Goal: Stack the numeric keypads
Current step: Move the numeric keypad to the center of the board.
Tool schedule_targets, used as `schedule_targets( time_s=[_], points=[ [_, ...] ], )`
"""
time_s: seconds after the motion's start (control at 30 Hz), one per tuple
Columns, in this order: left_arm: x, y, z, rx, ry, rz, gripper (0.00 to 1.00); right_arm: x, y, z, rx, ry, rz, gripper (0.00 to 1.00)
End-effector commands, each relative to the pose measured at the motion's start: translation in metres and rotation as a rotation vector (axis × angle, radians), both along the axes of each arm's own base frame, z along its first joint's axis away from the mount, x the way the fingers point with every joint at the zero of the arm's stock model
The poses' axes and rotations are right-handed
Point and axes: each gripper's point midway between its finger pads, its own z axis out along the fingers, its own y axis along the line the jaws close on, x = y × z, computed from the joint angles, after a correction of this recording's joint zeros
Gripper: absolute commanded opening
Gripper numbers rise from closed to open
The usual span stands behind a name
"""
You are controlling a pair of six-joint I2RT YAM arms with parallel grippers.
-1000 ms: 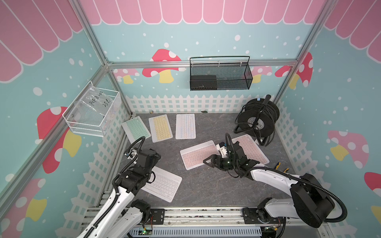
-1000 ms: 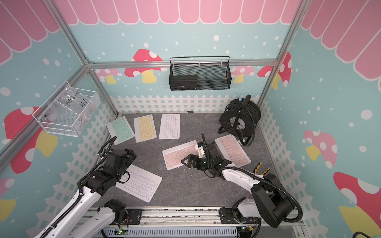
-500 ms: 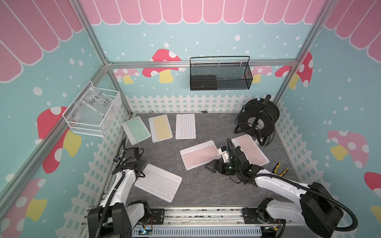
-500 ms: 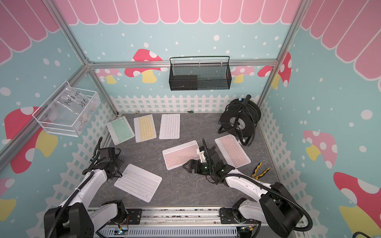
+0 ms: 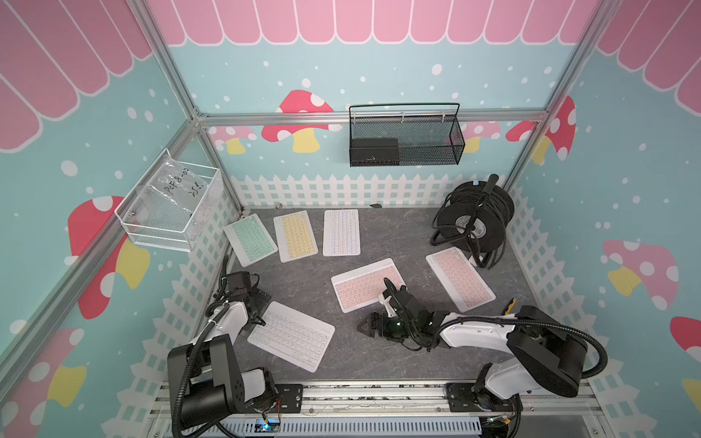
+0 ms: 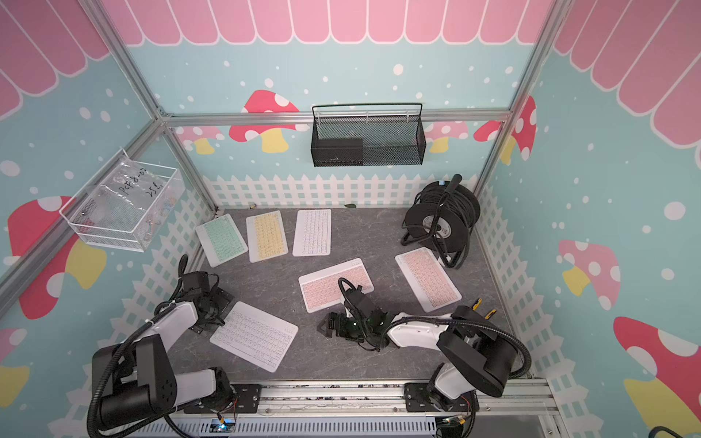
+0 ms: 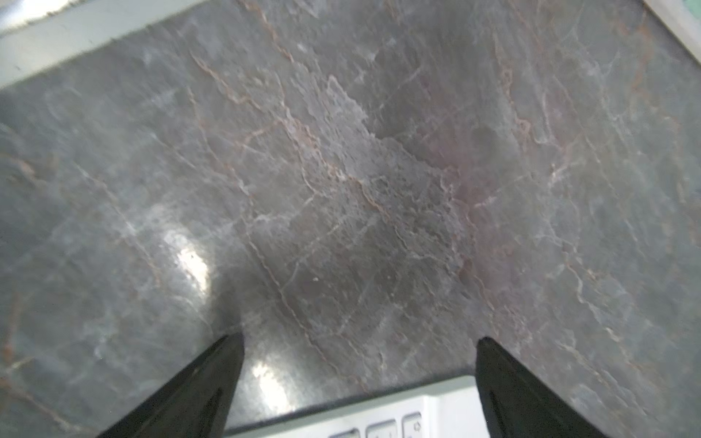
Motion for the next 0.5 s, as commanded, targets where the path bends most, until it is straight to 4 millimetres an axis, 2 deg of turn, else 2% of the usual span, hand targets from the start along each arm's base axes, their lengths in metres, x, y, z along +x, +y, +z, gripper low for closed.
schedule_targets(
  time_s=[0.0, 0.13, 0.33, 0.47],
  points=[
    [-0.006, -0.011, -0.012, -0.066, 0.027, -0.032, 0.99, -0.001, 0.017, -0.002, 0.02, 0.031, -0.057, 0.99],
    [-0.013, -0.019, -0.016, -0.1, 0.0, -0.017, 0.99, -0.017, 0.034, -0.011, 0.005, 0.064, -0.034, 0.99],
    [-0.018, -0.027, -0.01, -0.115, -0.037, -0.043, 0.99, -0.038, 0.065, -0.013, 0.01, 0.09, -0.01, 0.99],
    [-0.02, -0.031, -0.005, -0.132, -0.049, -0.05, 0.99, -0.05, 0.086, -0.025, -0.008, 0.135, 0.01, 0.99]
  ],
)
